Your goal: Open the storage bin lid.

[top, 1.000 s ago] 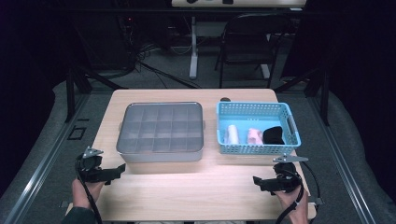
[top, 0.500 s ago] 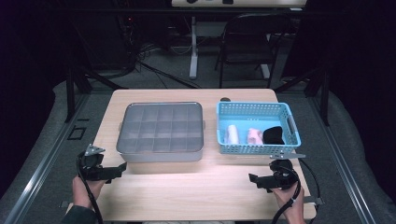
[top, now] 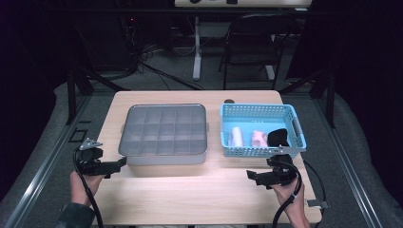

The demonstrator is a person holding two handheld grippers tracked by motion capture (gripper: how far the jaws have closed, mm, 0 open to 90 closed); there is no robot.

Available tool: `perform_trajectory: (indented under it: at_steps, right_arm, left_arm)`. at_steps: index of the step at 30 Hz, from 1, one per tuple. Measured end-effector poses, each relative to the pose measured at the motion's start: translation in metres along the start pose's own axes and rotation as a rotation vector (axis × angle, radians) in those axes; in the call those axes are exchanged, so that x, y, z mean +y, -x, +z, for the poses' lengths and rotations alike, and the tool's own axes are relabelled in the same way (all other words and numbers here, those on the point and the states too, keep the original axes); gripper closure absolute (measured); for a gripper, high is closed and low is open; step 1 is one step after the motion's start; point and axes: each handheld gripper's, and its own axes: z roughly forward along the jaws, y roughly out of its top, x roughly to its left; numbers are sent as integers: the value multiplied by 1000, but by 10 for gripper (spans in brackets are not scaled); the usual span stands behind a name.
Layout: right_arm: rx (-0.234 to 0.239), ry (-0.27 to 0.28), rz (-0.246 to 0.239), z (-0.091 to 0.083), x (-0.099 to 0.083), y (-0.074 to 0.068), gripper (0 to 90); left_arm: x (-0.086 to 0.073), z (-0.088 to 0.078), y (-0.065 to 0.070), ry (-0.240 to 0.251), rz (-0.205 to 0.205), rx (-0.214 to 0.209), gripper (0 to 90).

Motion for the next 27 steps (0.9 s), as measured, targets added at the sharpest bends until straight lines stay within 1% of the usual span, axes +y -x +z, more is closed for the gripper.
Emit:
perform_trajectory:
  at_steps: [1,3,4,5,6,7,11,12,14,15,16,17,18,19,20,21,22,24,25,26,27]
  right_arm:
    - [6,3,-9,0,3,-1,16]
    - [12,1,-7,0,7,-4,16]
    - [22,3,-11,0,12,-6,22]
    - [22,3,-11,0,12,-6,22]
    - [23,5,-18,1,14,-6,22]
    - [24,10,-15,1,17,-8,24]
    - [40,12,-26,4,27,-12,24]
    - [41,7,-36,5,30,-14,24]
    - [47,12,-38,7,36,-16,24]
    - [50,10,-48,8,39,-17,24]
    - [52,14,-46,9,41,-18,25]
    - [60,10,-53,10,44,-18,25]
    - [64,16,-49,12,47,-19,25]
    - [67,9,-62,14,50,-19,25]
    - [77,6,-56,18,54,-21,26]
    - [77,6,-56,18,54,-21,26]
    - [82,16,-57,20,57,-21,29]
    - [87,7,-69,22,63,-22,30]
    - [100,14,-64,25,68,-24,31]
    - [100,14,-64,25,68,-24,31]
    - [113,20,-64,28,74,-26,35]
  left_arm:
    - [1,0,0,1,-1,-4,4]
    - [5,0,1,2,-1,-9,4]
    - [7,1,0,2,0,-16,4]
    - [9,1,0,1,2,-20,4]
    - [11,2,0,-1,6,-22,5]
    - [13,2,-1,0,8,-23,5]
    - [21,4,-4,0,7,-27,5]
    - [23,4,-5,-3,8,-29,5]
    - [27,4,-7,0,9,-28,5]
    - [28,4,-8,-1,7,-31,5]
    - [30,5,-9,-3,5,-38,5]
    - [31,5,-10,-2,0,-36,6]
    - [33,6,-11,-7,1,-37,6]
    - [34,7,-12,-9,3,-40,6]
    - [35,8,-13,-10,-3,-48,6]
    - [37,8,-14,-11,-3,-50,6]
    - [39,8,-15,-11,-3,-54,6]
    - [42,8,-16,-16,-1,-63,7]
    - [46,9,-17,-9,-4,-60,7]
    - [46,9,-17,-9,-4,-60,7]
    - [47,10,-18,-10,-5,-65,8]
